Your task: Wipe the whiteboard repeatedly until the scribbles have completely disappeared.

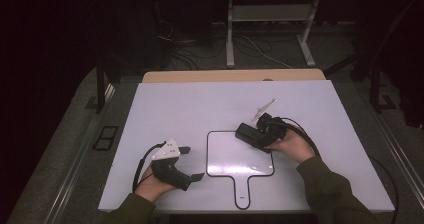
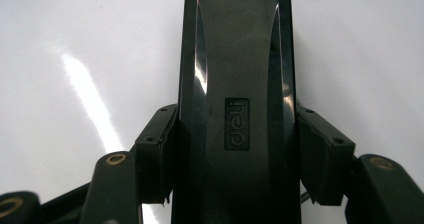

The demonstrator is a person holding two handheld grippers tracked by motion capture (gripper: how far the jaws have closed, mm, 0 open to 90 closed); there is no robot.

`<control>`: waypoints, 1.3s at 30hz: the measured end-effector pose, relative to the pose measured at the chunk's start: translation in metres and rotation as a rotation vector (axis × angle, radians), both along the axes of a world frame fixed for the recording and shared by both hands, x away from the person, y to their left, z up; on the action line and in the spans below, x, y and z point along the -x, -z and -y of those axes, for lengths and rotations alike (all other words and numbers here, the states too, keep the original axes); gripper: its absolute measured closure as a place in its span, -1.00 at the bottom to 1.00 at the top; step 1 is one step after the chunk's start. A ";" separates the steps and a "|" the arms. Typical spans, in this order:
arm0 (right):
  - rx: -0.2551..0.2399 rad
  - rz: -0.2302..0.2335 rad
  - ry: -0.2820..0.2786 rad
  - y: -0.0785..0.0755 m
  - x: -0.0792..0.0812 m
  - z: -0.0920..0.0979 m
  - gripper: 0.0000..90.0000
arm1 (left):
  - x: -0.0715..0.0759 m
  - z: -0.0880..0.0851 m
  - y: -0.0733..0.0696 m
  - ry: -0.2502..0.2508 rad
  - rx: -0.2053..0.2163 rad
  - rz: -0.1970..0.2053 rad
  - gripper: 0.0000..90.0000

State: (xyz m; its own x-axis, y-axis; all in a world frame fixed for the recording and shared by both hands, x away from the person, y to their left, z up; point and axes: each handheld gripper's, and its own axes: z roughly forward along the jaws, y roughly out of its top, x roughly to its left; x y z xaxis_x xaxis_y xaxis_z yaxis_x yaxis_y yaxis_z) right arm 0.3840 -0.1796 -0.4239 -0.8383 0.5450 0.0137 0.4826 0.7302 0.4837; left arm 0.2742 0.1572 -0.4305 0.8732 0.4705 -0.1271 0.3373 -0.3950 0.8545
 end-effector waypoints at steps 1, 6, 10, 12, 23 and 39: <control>0.000 0.006 -0.007 0.000 0.003 0.000 -0.14 | 0.000 0.000 0.000 -0.001 0.001 0.000 -1.00; -0.020 0.003 -0.038 0.001 0.023 0.000 -0.14 | 0.000 0.000 0.000 -0.002 0.001 0.001 -1.00; -0.014 0.017 -0.072 0.001 0.038 0.000 -0.14 | 0.001 0.001 0.000 -0.003 0.003 0.002 -1.00; -0.020 0.017 -0.079 0.002 0.046 0.000 -0.14 | 0.001 0.001 0.000 -0.003 0.002 0.002 -1.00; -0.025 0.008 -0.143 0.001 0.079 0.002 -0.14 | 0.001 0.001 0.000 -0.002 0.000 0.001 -1.00; -0.041 0.021 -0.026 0.003 0.027 0.011 -0.14 | 0.001 0.001 -0.001 0.001 -0.003 0.003 -1.00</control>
